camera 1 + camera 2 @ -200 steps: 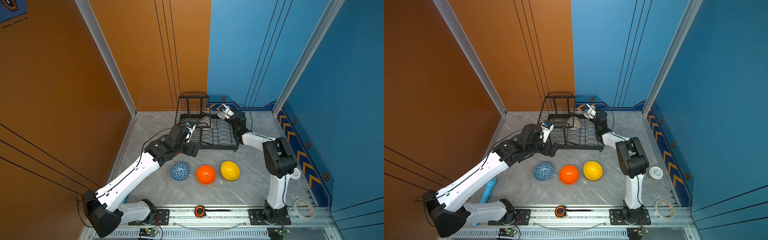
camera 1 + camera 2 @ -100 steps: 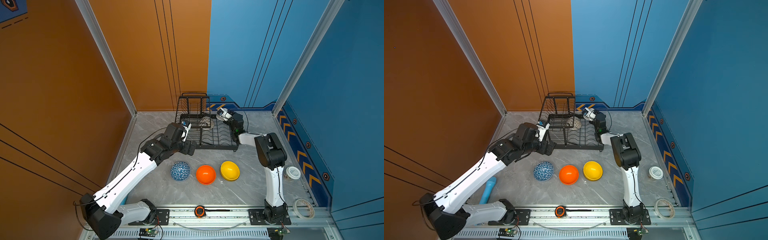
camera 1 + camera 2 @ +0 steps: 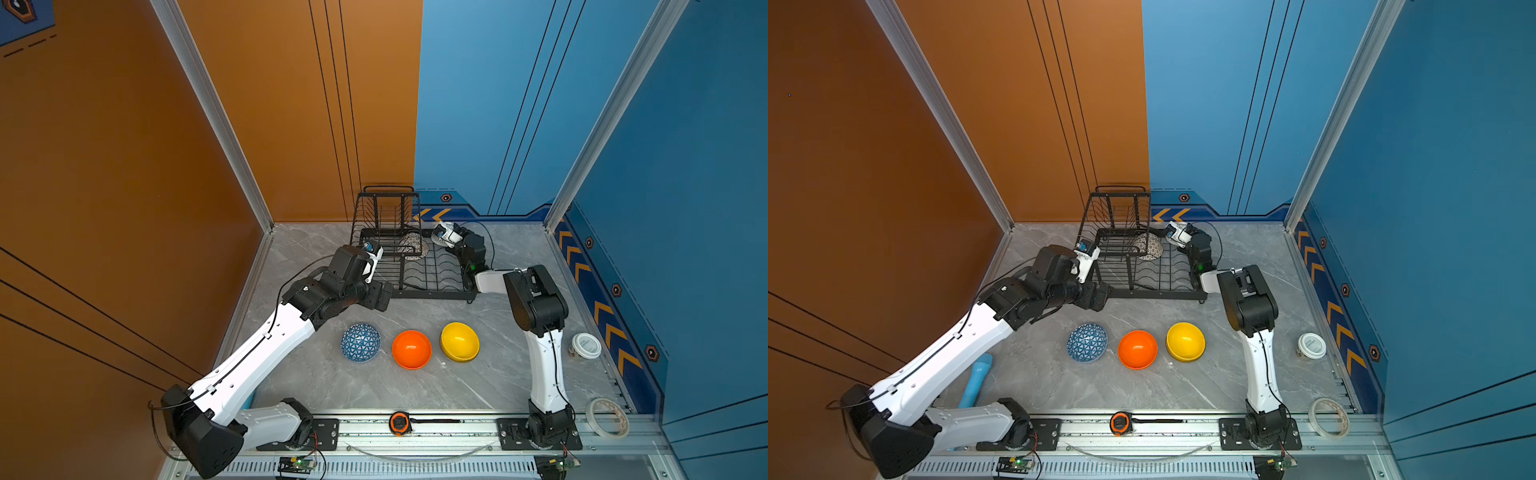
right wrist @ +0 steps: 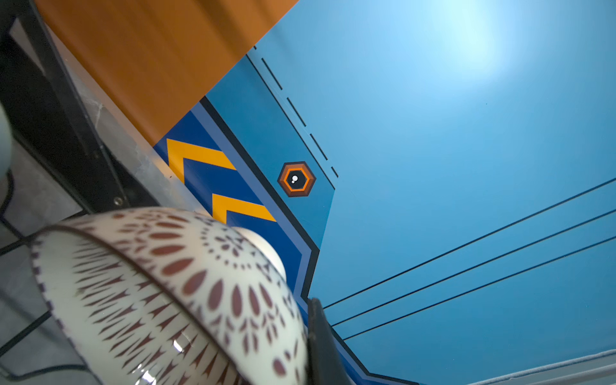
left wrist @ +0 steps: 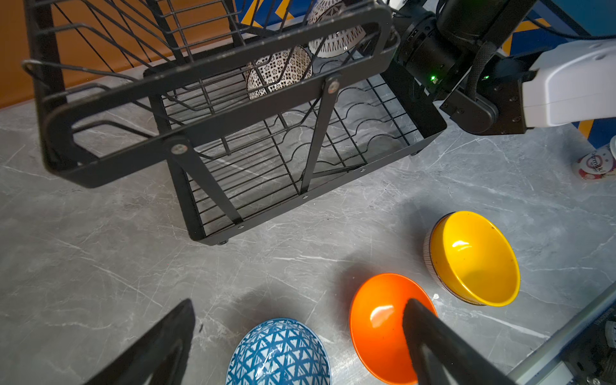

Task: Load bowls into a dish rack
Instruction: Place the bowl in the dish rack.

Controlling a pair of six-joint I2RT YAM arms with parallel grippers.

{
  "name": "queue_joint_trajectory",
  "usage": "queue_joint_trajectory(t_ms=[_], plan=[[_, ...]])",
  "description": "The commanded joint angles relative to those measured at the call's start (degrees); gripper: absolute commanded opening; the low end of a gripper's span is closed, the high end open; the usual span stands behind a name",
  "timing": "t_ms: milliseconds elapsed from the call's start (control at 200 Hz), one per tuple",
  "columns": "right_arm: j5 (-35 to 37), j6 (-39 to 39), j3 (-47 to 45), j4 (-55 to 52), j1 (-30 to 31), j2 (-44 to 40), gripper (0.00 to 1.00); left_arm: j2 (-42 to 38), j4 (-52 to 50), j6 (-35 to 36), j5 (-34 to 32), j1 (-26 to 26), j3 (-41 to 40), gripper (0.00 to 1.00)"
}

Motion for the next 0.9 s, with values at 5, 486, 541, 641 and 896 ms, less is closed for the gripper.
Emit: queue_joint_trajectory(t_ms=[5,486,541,641,896], plan=[[-0.8,-0.3,-1.1,5.4,-0.1,-0.2,0.00,0.5,-1.8,0.9,1.0,0.6,0.7,0.98],[0.0,-2.4,-0.4,7.4,0.0,1.6,0.00,0.1,-2.1,1.0,1.0,0.8,0.2,0.98],[0.4,-3.7,0.1,8.5,0.3,2.1,0.00,0.1,-2.1,1.0,1.0,0.7,0.2,0.98],[1.1,-5.2,0.8,10.2,0.5,2.8,0.00,0.3,-2.1,1.0,1.0,0.7,0.3,0.98],[1.5,-6.4,2.0,12.7,0.4,3.5,0.00,0.4,-2.1,1.1,1.1,0.8,0.4,0.98]])
